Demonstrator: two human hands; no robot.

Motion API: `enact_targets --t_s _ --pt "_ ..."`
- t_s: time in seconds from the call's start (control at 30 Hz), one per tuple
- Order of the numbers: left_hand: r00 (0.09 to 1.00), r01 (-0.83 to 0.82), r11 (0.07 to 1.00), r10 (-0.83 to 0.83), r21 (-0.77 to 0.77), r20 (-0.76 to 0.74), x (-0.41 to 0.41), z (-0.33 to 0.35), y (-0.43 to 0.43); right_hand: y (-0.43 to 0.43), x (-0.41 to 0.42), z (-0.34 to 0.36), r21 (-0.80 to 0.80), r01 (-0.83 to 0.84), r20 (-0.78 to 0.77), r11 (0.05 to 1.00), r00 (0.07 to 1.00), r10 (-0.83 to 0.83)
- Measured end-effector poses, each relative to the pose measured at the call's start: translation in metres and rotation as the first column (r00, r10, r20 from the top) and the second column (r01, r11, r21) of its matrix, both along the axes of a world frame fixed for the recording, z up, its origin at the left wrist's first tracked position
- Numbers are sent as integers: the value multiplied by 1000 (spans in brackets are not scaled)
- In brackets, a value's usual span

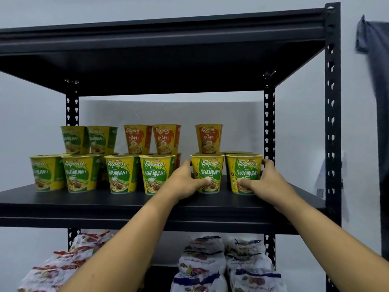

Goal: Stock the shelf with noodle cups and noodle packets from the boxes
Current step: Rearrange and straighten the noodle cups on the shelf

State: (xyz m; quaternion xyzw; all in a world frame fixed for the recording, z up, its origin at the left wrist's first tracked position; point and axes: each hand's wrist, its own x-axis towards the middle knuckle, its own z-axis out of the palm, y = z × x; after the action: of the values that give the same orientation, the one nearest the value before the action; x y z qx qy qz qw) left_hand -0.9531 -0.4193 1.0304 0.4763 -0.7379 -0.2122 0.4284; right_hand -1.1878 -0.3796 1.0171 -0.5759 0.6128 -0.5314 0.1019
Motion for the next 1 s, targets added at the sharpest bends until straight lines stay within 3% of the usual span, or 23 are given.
enact_targets --t_s 0.27,0.37,0.5,0.63,0.8,1.0 --pt "998 -61 986 64 -155 15 3 -3 8 8 -4 9 -42 -35 143 999 989 41" --pt "994 -104 956 104 -273 -16 6 -1 9 15 -6 23 -147 -39 86 988 995 52" --pt "995 -81 940 57 -330 -82 4 22 12 3 -8 62 -76 -52 27 996 998 54" --pt "996 -80 961 63 -264 -70 -5 61 0 -23 -7 98 94 -72 -54 993 996 77" --pt "995 -100 994 100 -42 3 -19 90 -32 -61 -10 121 270 -68 -239 961 962 135" --pt "996 -84 981 81 173 29 -27 102 -74 -113 -23 131 517 -4 -290 856 940 179"
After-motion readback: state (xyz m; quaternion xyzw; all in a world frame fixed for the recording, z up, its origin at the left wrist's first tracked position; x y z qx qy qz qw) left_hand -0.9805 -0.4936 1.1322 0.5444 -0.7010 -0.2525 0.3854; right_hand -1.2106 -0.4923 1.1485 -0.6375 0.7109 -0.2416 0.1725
